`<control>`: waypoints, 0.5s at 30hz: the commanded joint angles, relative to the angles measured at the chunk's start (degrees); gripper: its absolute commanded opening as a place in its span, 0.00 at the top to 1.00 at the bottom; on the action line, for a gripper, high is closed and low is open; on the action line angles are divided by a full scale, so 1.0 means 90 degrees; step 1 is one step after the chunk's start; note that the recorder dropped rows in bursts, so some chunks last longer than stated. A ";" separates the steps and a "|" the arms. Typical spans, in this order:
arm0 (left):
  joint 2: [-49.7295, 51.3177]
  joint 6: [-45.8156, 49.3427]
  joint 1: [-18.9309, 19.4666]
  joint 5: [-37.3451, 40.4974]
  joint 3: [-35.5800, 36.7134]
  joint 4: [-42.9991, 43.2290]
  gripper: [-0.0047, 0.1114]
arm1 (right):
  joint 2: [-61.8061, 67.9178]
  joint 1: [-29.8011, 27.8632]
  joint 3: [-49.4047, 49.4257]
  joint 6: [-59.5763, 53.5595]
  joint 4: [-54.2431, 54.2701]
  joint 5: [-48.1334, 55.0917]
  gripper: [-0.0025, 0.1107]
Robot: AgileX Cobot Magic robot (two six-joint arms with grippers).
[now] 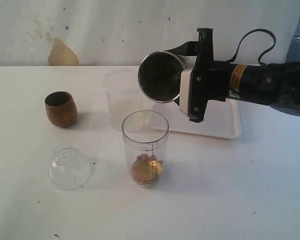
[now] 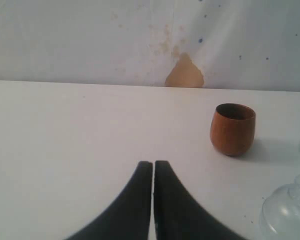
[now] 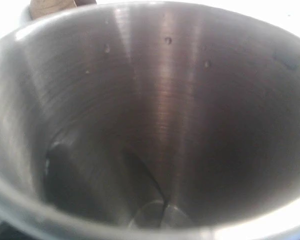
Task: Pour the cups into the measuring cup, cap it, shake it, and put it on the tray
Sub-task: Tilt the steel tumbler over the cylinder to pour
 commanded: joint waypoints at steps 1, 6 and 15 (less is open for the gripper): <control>-0.0020 0.0000 -0.0001 0.0006 0.0029 -0.0018 0.94 | -0.0027 -0.0004 -0.0060 -0.0149 0.0044 -0.0129 0.98; -0.0020 0.0000 -0.0001 0.0006 0.0029 -0.0018 0.94 | -0.0027 -0.0004 -0.0060 -0.0400 0.0044 -0.0129 0.98; -0.0020 0.0000 -0.0001 0.0006 0.0029 -0.0018 0.94 | -0.0027 0.0106 -0.0060 -0.0609 0.0044 -0.0147 0.98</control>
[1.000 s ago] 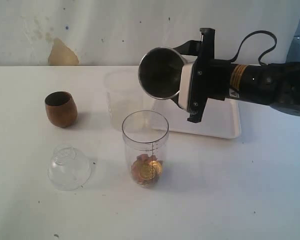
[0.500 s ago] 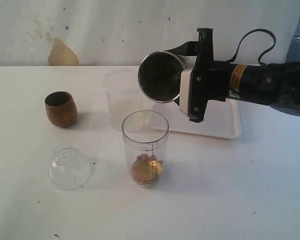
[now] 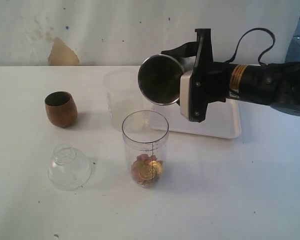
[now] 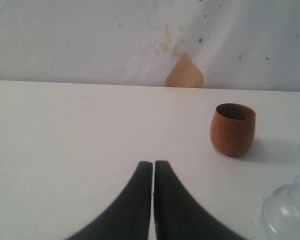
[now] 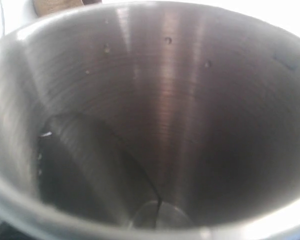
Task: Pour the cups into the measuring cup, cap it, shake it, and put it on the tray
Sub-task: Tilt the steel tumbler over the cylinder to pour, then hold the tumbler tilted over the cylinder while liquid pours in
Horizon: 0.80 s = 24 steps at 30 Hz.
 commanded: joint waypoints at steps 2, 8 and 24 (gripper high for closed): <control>-0.0020 0.0000 -0.0001 0.0006 0.0029 -0.0018 0.94 | -0.0027 0.0166 -0.0060 -0.0116 0.0053 -0.0119 0.98; -0.0020 0.0000 -0.0001 0.0006 0.0029 -0.0018 0.94 | -0.0027 0.0300 -0.0060 -0.0541 0.0076 -0.0006 0.98; -0.0020 0.0000 -0.0001 0.0006 0.0029 -0.0018 0.94 | -0.0027 0.0300 -0.0060 -0.1698 0.0076 0.0021 0.98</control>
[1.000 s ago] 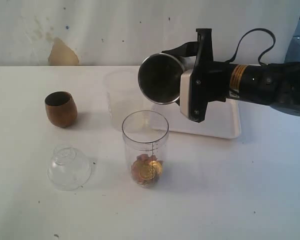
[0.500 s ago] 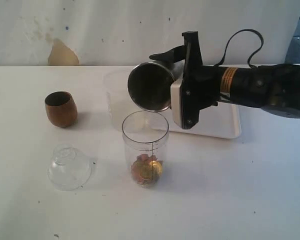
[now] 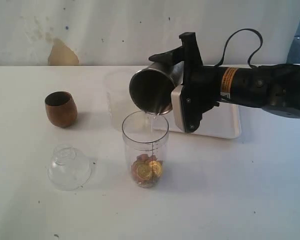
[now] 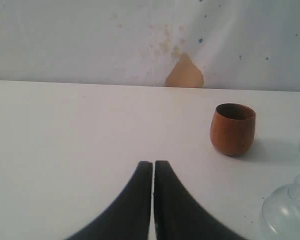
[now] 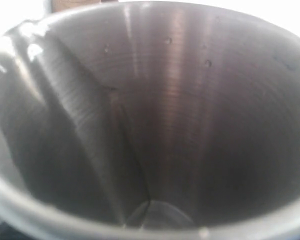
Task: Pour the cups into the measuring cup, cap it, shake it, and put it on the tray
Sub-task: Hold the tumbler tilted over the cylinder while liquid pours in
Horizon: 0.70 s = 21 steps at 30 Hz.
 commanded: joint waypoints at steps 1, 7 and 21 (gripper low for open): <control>-0.0020 0.0000 -0.0001 0.0006 0.0029 -0.0018 0.94 | -0.0027 0.0010 -0.0060 -0.0420 0.0089 -0.0080 0.98; -0.0020 0.0000 -0.0001 0.0006 0.0029 -0.0018 0.94 | -0.0027 0.0010 -0.0060 -0.0600 0.0089 -0.0080 0.98; -0.0020 0.0000 -0.0001 0.0006 0.0029 -0.0018 0.94 | -0.0210 0.0010 -0.0060 -0.1227 0.0089 -0.0092 0.98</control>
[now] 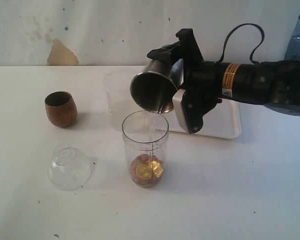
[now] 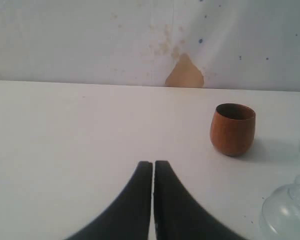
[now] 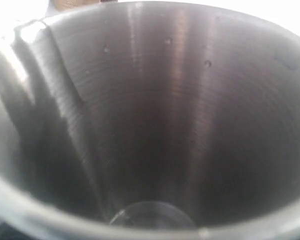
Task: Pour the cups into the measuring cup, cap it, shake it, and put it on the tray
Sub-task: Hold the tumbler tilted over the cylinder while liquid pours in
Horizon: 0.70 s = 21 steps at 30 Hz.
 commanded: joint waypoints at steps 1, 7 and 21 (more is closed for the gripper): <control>-0.0020 0.0000 -0.0001 0.0006 0.0029 -0.0018 0.94 | -0.0083 0.0010 -0.0049 -0.0345 0.0077 -0.0092 0.98; -0.0020 0.0000 -0.0001 0.0006 0.0029 -0.0018 0.94 | -0.0083 0.0010 -0.0049 -0.0593 0.0087 -0.0092 0.98; -0.0020 0.0000 -0.0001 0.0006 0.0029 -0.0018 0.94 | -0.0083 0.0010 -0.0049 -0.0755 0.0087 -0.0092 0.98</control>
